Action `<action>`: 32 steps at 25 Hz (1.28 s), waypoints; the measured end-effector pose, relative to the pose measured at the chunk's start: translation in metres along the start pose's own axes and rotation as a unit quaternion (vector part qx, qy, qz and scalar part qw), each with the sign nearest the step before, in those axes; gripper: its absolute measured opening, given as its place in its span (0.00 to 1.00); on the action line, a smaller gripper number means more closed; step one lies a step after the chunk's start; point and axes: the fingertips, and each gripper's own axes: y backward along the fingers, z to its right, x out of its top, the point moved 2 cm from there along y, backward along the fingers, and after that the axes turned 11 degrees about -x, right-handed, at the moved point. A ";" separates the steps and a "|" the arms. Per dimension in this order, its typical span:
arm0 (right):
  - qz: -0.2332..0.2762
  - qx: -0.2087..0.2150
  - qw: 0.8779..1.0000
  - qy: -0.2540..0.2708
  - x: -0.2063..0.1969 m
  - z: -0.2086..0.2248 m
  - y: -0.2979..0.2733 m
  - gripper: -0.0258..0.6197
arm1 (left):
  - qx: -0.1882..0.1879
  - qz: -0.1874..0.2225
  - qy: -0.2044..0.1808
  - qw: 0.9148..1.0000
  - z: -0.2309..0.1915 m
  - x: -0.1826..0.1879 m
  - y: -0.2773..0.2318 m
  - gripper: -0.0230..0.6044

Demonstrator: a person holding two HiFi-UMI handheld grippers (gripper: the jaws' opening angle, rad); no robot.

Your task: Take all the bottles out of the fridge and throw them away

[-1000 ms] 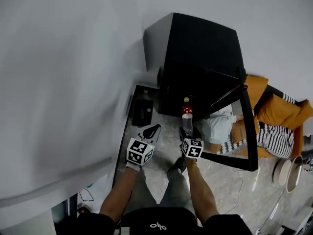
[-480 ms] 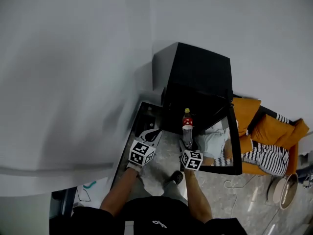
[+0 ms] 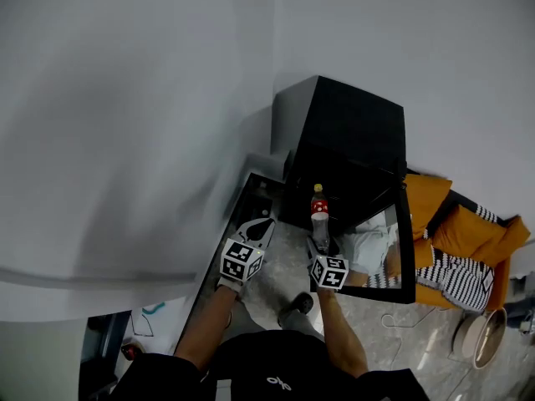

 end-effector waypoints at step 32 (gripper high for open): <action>-0.082 0.113 0.986 0.096 -0.046 -0.178 -0.133 0.53 | 0.126 -0.003 0.095 0.987 -0.162 -0.094 0.104 0.04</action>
